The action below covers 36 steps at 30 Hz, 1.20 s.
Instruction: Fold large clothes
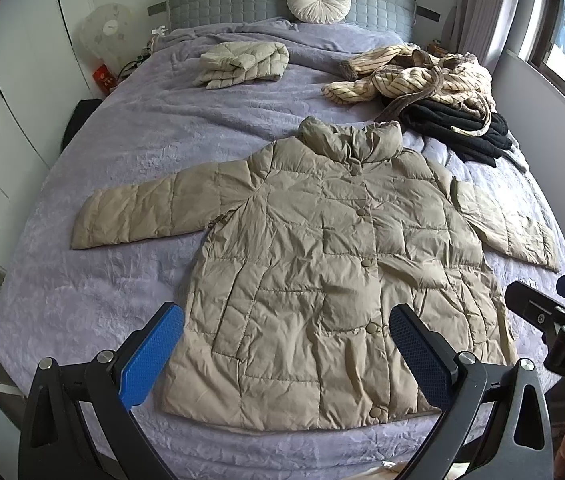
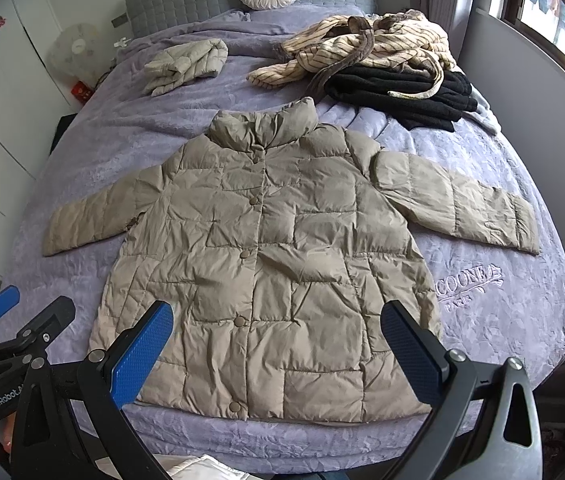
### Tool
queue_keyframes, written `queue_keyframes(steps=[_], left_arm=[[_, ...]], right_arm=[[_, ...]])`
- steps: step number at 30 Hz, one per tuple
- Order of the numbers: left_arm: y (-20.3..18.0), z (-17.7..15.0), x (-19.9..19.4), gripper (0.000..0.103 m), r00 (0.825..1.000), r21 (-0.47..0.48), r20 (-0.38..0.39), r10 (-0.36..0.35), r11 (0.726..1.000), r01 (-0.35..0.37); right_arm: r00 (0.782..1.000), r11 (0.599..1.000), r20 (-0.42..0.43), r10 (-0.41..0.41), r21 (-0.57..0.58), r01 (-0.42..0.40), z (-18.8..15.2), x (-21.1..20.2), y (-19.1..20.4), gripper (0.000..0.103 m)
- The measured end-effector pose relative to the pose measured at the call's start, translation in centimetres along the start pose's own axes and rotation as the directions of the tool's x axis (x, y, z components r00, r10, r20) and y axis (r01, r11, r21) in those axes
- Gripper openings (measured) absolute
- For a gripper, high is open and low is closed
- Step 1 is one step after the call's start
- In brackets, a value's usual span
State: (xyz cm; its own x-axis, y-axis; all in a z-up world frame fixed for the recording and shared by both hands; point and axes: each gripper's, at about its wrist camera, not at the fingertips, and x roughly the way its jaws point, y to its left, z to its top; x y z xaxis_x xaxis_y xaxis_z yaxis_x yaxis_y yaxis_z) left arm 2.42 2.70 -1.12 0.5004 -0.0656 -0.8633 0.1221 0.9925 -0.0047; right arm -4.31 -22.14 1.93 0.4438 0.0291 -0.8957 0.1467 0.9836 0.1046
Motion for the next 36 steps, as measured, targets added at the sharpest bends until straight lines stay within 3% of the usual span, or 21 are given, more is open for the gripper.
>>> queue_keyframes(steps=[8,14,18,22,28,32,33,35,36], left_arm=[[6.1,1.0,4.1,0.103,0.991,-0.142,-0.100,-0.084,0.987,0.070],[13.4,1.3,9.9,0.103,0.986,-0.286,-0.158,-0.059,0.958,0.011],[18.7,1.7,14.3,0.103,0.982,-0.358,-0.181,-0.049,0.934,-0.019],[24.8,2.7,19.3,0.103,0.988,-0.458,-0.150,-0.045,0.889,-0.029],[33.4,4.2,26.4,0.103,0.995,-0.628,-0.063,-0.074,0.778,0.018],[37.0,4.7,29.8,0.103,0.999,-0.675,-0.037,-0.031,0.738,-0.002],[37.5,4.8,30.5,0.103,0.999,-0.679,-0.036,-0.032,0.734,-0.001],[38.8,4.9,32.3,0.103,0.998,-0.696,-0.029,-0.048,0.718,0.014],[39.2,4.9,33.1,0.103,0.998,-0.707,-0.029,-0.055,0.707,0.019]], right_arm=[[0.994,0.998,-0.092,0.057,0.003,-0.057,1.6,3.4,2.1,0.103],[0.968,0.995,-0.235,0.084,-0.033,-0.094,2.0,9.0,5.9,0.103],[0.957,0.991,-0.281,0.077,-0.082,-0.104,2.5,12.5,8.8,0.103],[0.956,0.983,-0.289,0.058,-0.150,-0.105,3.6,16.7,12.2,0.103],[0.959,0.963,-0.263,0.106,-0.213,-0.165,6.5,22.5,17.1,0.103],[0.962,0.958,-0.226,0.157,-0.204,-0.204,9.3,25.9,19.9,0.102],[0.961,0.955,-0.216,0.174,-0.202,-0.218,9.7,26.2,20.3,0.100],[0.957,0.945,-0.183,0.225,-0.199,-0.260,10.9,27.5,21.4,0.087],[0.953,0.941,-0.179,0.244,-0.196,-0.278,11.3,28.4,21.9,0.066]])
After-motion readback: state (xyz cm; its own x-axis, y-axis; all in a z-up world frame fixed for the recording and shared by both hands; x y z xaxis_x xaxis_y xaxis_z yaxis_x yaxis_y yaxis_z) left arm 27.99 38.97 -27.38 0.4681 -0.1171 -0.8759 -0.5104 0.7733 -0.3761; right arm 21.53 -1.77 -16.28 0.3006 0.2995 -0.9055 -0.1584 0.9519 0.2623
